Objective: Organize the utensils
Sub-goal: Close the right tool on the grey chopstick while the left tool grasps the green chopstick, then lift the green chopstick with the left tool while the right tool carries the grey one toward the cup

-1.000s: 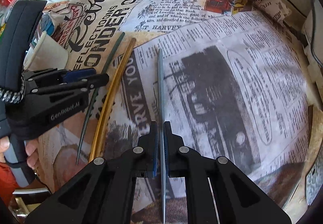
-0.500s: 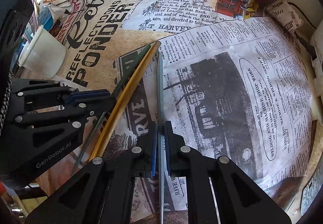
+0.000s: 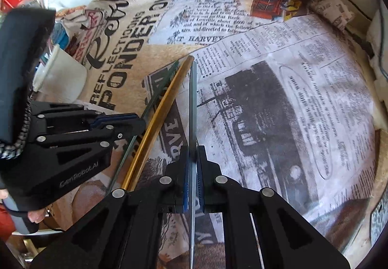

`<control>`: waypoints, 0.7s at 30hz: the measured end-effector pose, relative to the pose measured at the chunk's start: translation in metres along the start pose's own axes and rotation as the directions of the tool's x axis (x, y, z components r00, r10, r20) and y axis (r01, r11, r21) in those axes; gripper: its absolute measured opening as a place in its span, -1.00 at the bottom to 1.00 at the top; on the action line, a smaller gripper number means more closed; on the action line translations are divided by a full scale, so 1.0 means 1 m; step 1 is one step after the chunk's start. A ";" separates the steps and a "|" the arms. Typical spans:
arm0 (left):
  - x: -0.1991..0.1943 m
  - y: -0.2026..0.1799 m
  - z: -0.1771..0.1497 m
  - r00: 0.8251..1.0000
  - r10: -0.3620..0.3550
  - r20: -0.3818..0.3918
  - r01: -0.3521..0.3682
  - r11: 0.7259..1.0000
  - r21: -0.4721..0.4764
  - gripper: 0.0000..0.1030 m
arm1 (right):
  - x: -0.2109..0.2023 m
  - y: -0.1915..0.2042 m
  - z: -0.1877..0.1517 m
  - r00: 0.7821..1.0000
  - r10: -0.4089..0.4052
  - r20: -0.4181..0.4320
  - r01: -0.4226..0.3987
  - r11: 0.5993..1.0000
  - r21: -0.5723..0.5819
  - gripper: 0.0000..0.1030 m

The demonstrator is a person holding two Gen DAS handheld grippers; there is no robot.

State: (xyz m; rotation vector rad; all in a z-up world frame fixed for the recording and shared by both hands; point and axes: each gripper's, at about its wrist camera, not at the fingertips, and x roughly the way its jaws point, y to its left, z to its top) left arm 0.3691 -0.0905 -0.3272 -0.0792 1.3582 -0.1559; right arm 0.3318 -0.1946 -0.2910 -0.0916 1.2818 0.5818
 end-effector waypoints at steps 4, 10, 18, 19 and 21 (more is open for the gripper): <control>-0.017 0.001 -0.010 0.999 -0.005 0.045 0.006 1.000 -0.011 -0.93 | -0.018 0.000 -0.004 0.999 0.000 0.043 -0.001 1.000 0.016 -0.89; -0.051 0.002 -0.030 0.989 0.003 0.148 -0.001 1.000 -0.019 -0.93 | -0.045 0.002 -0.008 0.993 -0.013 0.120 0.009 0.999 0.039 -0.89; -0.100 0.004 -0.055 0.957 0.016 0.290 0.000 0.999 -0.054 -0.93 | -0.073 0.013 -0.006 0.978 -0.014 0.210 0.005 0.999 0.039 -0.89; -0.107 0.006 -0.057 0.951 0.016 0.308 0.004 0.998 -0.062 -0.93 | -0.078 0.016 -0.005 0.974 -0.014 0.226 0.006 0.999 0.035 -0.89; -0.118 0.010 -0.061 0.941 0.020 0.337 0.006 0.997 -0.075 -0.93 | -0.085 0.021 -0.001 0.969 -0.010 0.248 0.004 1.000 0.027 -0.89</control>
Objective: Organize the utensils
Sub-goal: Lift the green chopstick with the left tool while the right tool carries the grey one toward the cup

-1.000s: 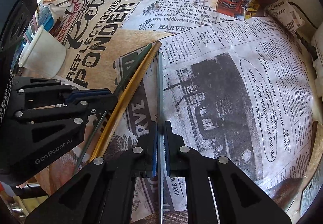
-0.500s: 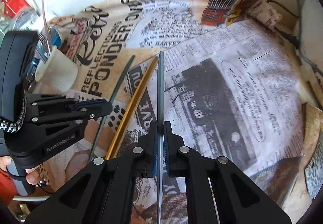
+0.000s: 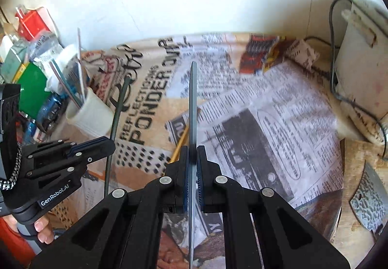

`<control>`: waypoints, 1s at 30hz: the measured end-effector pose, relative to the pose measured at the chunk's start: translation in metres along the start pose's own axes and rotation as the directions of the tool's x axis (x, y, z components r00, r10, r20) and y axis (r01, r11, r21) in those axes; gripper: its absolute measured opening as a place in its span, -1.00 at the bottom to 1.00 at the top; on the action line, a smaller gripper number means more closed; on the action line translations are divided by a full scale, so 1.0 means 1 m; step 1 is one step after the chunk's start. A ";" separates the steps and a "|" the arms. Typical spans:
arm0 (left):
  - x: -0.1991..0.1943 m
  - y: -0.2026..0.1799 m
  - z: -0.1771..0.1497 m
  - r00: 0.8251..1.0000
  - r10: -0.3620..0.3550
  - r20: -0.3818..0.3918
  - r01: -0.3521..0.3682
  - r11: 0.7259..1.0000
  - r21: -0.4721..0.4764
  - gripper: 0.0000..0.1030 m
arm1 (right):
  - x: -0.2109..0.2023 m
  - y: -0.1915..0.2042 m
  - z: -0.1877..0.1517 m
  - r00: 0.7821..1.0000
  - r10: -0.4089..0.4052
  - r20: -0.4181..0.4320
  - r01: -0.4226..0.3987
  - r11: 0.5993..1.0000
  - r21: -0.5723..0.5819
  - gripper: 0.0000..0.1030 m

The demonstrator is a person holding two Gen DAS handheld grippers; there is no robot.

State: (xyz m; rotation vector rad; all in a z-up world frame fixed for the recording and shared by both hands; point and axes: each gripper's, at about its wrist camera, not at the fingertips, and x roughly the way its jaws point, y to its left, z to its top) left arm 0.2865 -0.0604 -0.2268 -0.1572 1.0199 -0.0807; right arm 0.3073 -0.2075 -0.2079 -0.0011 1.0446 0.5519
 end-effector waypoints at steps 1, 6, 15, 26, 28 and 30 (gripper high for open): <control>-0.009 0.003 0.001 1.000 0.002 0.024 -0.002 1.000 -0.009 -0.93 | -0.003 0.003 0.002 1.000 0.004 0.011 -0.004 1.000 -0.003 -0.89; -0.043 0.015 0.005 0.992 0.032 0.119 -0.028 0.999 -0.034 -0.93 | -0.018 0.019 0.016 0.998 0.024 0.065 -0.023 0.999 -0.026 -0.89; -0.107 0.049 0.017 0.950 0.112 0.290 -0.086 0.991 -0.099 -0.93 | -0.041 0.062 0.043 0.982 0.086 0.166 -0.072 0.993 -0.091 -0.89; -0.163 0.108 0.035 0.882 0.175 0.438 -0.107 0.978 -0.176 -0.93 | -0.047 0.122 0.072 0.956 0.139 0.259 -0.101 0.982 -0.157 -0.89; -0.168 0.119 0.039 0.868 0.182 0.461 -0.104 0.976 -0.189 -0.93 | -0.043 0.132 0.077 0.953 0.138 0.271 -0.096 0.982 -0.160 -0.89; -0.169 0.129 0.044 0.862 0.180 0.474 -0.096 0.976 -0.196 -0.93 | -0.038 0.140 0.083 0.950 0.137 0.279 -0.097 0.983 -0.155 -0.89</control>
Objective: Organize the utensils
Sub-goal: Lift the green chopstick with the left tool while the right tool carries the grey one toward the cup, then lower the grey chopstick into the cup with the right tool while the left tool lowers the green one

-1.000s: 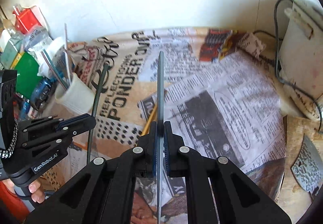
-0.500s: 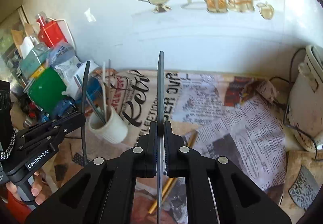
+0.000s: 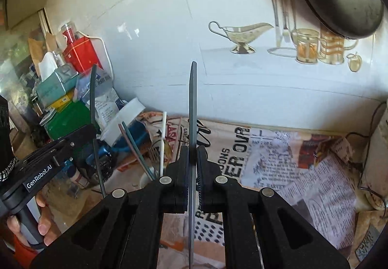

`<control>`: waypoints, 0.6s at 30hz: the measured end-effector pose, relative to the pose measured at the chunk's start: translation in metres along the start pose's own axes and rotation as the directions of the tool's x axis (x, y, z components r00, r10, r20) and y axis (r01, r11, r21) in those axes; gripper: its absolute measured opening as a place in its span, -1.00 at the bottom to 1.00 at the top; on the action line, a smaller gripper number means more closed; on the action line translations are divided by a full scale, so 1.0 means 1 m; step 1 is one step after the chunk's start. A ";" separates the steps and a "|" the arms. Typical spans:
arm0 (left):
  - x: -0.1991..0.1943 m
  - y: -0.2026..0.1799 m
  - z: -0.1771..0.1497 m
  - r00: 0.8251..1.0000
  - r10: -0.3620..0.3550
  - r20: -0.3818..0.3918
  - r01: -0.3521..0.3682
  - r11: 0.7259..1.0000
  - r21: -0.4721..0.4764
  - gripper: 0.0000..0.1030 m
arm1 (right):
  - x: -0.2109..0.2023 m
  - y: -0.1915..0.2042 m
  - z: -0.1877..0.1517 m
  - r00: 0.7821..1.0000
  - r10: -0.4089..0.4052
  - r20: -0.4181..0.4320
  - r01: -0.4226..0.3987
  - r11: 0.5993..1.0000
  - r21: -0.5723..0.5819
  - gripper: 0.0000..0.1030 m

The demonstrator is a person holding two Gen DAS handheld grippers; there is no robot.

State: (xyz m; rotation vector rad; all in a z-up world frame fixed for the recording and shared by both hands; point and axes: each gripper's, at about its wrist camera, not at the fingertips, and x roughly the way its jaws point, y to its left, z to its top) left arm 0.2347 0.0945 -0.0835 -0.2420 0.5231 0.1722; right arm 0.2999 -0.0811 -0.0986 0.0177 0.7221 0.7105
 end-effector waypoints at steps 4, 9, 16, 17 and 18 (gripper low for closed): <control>0.010 0.013 0.008 1.000 0.008 0.025 -0.008 1.000 -0.003 -0.93 | 0.017 0.011 0.009 1.000 0.003 0.013 -0.003 1.000 0.010 -0.89; 0.031 0.028 0.013 0.999 0.017 0.042 -0.017 1.000 -0.017 -0.93 | 0.042 0.021 0.018 1.000 0.004 0.018 -0.005 1.000 0.031 -0.89; 0.062 0.050 0.012 0.998 0.019 0.065 -0.015 0.999 -0.049 -0.93 | 0.075 0.036 0.028 0.998 -0.026 0.060 0.023 0.998 0.051 -0.89; 0.067 0.052 0.011 0.998 0.019 0.067 -0.016 0.999 -0.051 -0.93 | 0.080 0.038 0.028 0.997 -0.035 0.069 0.031 0.998 0.055 -0.89; 0.071 0.055 0.009 0.998 0.019 0.068 -0.016 0.998 -0.054 -0.93 | 0.084 0.040 0.029 0.996 -0.043 0.077 0.038 0.998 0.058 -0.89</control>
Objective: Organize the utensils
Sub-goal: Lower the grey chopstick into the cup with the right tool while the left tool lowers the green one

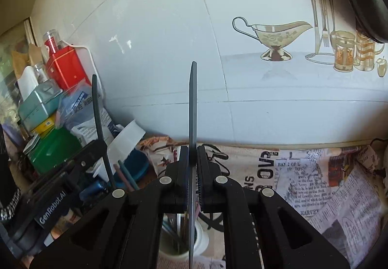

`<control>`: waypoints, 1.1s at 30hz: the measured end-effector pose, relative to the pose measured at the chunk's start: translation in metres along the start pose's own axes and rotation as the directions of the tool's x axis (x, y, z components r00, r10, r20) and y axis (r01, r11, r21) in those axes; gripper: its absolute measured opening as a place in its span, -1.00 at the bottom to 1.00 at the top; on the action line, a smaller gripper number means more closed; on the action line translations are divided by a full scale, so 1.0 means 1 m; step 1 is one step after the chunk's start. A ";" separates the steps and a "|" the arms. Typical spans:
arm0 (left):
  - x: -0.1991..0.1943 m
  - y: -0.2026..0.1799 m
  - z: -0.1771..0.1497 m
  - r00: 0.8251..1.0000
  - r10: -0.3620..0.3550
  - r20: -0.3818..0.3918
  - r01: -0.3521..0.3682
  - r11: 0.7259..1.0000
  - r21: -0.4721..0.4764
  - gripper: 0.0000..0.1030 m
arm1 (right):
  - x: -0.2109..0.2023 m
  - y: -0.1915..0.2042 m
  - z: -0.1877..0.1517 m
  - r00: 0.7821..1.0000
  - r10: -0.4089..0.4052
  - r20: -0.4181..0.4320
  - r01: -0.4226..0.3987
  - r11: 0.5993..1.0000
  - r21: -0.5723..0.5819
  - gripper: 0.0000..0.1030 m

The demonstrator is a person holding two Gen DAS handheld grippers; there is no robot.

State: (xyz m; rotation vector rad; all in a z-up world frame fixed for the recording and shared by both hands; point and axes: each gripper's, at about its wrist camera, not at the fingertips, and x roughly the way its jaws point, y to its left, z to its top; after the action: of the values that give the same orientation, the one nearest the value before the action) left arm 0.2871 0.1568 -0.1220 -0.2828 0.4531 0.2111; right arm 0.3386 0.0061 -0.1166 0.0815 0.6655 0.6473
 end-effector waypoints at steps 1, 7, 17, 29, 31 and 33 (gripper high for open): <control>0.004 0.003 -0.002 1.000 -0.002 0.001 0.002 1.000 -0.004 -0.93 | 0.004 0.002 0.000 1.000 -0.009 0.013 0.009 1.000 0.003 -0.89; 0.013 0.011 -0.010 0.999 -0.021 0.034 0.021 1.000 -0.012 -0.93 | 0.021 0.011 -0.007 0.995 -0.058 0.079 0.057 0.998 0.010 -0.89; 0.020 0.023 -0.030 0.998 -0.046 0.047 0.047 0.999 -0.023 -0.93 | 0.039 0.002 -0.026 0.991 -0.088 0.099 0.083 0.995 0.056 -0.89; 0.033 0.017 -0.061 0.992 -0.074 -0.107 0.075 0.997 0.007 -0.93 | 0.032 0.009 -0.048 0.998 -0.040 -0.050 0.039 0.999 -0.029 -0.89; 0.034 0.015 -0.064 0.985 -0.084 -0.150 0.085 0.996 0.003 -0.93 | 0.032 0.010 -0.051 0.995 -0.030 -0.097 0.025 0.999 -0.047 -0.89; 0.035 0.014 -0.067 0.979 -0.084 -0.188 0.086 0.996 0.005 -0.93 | 0.029 0.011 -0.055 0.990 -0.029 -0.138 0.020 0.998 -0.067 -0.88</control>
State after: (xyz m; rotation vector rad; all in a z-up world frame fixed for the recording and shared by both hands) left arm 0.2872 0.1537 -0.1991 -0.3102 0.6275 0.0983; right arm 0.3169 0.0249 -0.1735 -0.0330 0.7773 0.6551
